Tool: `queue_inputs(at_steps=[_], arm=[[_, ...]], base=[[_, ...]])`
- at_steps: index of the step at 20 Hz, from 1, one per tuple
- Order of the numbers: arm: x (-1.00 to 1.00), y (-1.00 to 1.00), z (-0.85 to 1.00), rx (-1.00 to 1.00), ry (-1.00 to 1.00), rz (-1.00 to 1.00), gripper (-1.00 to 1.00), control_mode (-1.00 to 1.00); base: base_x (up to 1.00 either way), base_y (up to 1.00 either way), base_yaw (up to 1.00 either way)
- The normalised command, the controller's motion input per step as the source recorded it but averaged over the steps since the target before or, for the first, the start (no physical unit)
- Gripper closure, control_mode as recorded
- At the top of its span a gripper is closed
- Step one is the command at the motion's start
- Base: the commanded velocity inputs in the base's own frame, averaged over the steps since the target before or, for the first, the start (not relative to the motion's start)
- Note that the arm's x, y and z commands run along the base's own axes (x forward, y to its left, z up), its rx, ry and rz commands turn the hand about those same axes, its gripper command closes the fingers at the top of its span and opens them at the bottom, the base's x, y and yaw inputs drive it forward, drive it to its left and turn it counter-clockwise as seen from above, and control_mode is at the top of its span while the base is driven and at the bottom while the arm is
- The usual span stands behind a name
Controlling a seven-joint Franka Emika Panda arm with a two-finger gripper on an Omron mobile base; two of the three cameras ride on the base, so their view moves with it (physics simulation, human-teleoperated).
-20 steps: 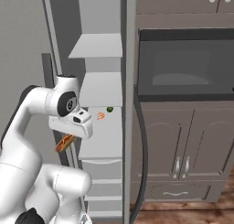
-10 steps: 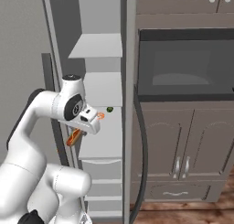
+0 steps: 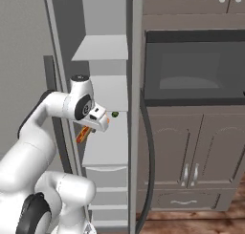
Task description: Store the hot dog in the freezer for long-term storage. Close the freezer door after placing the cooked food.
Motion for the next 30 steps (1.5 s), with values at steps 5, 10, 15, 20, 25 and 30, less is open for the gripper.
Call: queue_inputs(at_steps=[5, 10, 15, 20, 25, 30], arm=[[0.42, 0.0, 0.0, 0.11, -0.06, 0.0, 1.0, -1.0], [0.46, 0.0, 0.0, 0.07, -0.07, 0.0, 1.0, -1.0], [0.5, 0.0, 0.0, 0.07, -0.01, 0.0, 1.0, -1.0], [0.49, 0.01, 0.0, 0.03, -0.02, 0.0, 1.0, -1.0], [0.47, 0.11, 0.01, 0.04, 0.0, 0.0, 1.0, -1.0], [0.57, 0.21, 0.0, 0.0, 0.0, -0.04, 1.0, -1.0]], base=[[0.0, 0.0, 0.0], [0.0, 0.0, 0.0], [0.0, 0.0, 0.0], [0.0, 0.0, 0.0], [0.0, 0.0, 0.0], [0.0, 0.0, 0.0]])
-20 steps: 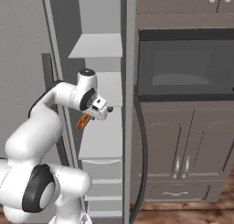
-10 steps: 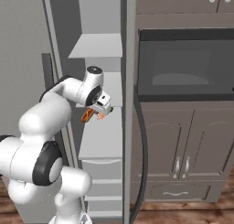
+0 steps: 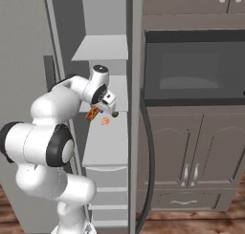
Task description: Store the hot dog in the freezer for long-term storage. Close the freezer door after placing the cooked food.
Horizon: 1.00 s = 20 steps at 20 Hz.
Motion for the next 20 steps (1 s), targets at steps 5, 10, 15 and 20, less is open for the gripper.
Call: queue_inputs(at_steps=[5, 10, 15, 20], arm=[[0.63, 0.04, 0.0, 0.0, -0.01, -0.01, 1.0, -1.0], [0.51, 0.0, -0.05, 0.0, -0.08, 0.0, 1.0, -1.0], [0.43, -0.13, -0.12, 0.0, -0.11, 0.0, 1.0, -1.0], [0.41, -0.01, -0.04, 0.0, -0.04, 0.0, 1.0, -1.0]], base=[[0.0, 0.0, 0.0], [0.0, 0.0, 0.0], [0.0, 0.0, 0.0], [0.0, 0.0, 0.0]])
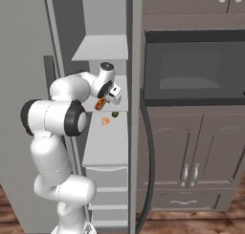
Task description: Store the hot dog in the freezer for long-term storage. Close the freezer door after placing the cooked food.
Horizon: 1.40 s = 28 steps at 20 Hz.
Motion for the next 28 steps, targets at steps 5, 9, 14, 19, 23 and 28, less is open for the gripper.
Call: queue_inputs(at_steps=[5, 9, 14, 19, 23, 28], arm=[[0.34, -0.01, -0.14, 0.0, -0.01, 0.0, 1.0, -1.0], [0.28, 0.0, -0.08, 0.0, 0.0, 0.0, 1.0, -1.0], [0.3, 0.0, -0.08, 0.0, 0.0, 0.0, 1.0, -1.0], [0.2, 0.0, -0.09, 0.0, 0.0, 0.0, 1.0, -1.0], [0.12, 0.0, -0.05, 0.0, 0.0, 0.0, 1.0, -1.0], [0.04, 0.0, -0.03, 0.0, 0.0, 0.0, -1.0, -1.0]], base=[[0.0, 0.0, 0.0], [0.0, 0.0, 0.0], [0.0, 0.0, 0.0], [0.0, 0.0, 0.0], [0.0, 0.0, 0.0], [0.0, 0.0, 0.0]])
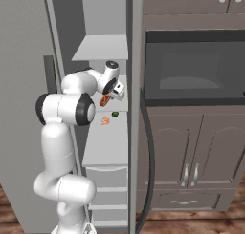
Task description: Store the hot dog in the freezer for long-term storage. Close the freezer door after placing the cooked food.
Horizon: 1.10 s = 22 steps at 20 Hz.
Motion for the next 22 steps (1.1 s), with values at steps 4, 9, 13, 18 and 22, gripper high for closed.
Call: queue_inputs(at_steps=[4, 9, 13, 18, 22], arm=[[0.05, 0.0, -0.04, 0.0, 0.0, 0.0, -1.0, -1.0], [0.0, 0.0, 0.0, 0.0, -0.01, 0.0, -1.0, -1.0], [0.0, 0.0, 0.0, 0.0, -0.02, 0.0, -1.0, -1.0], [0.0, 0.0, 0.0, 0.0, -0.01, 0.0, -1.0, -1.0], [0.0, 0.0, 0.0, 0.0, 0.0, 0.0, -1.0, -1.0]], base=[[0.0, 0.0, 0.0], [0.0, 0.0, 0.0], [0.0, 0.0, 0.0], [0.0, 0.0, 0.0], [0.0, 0.0, 0.0]])
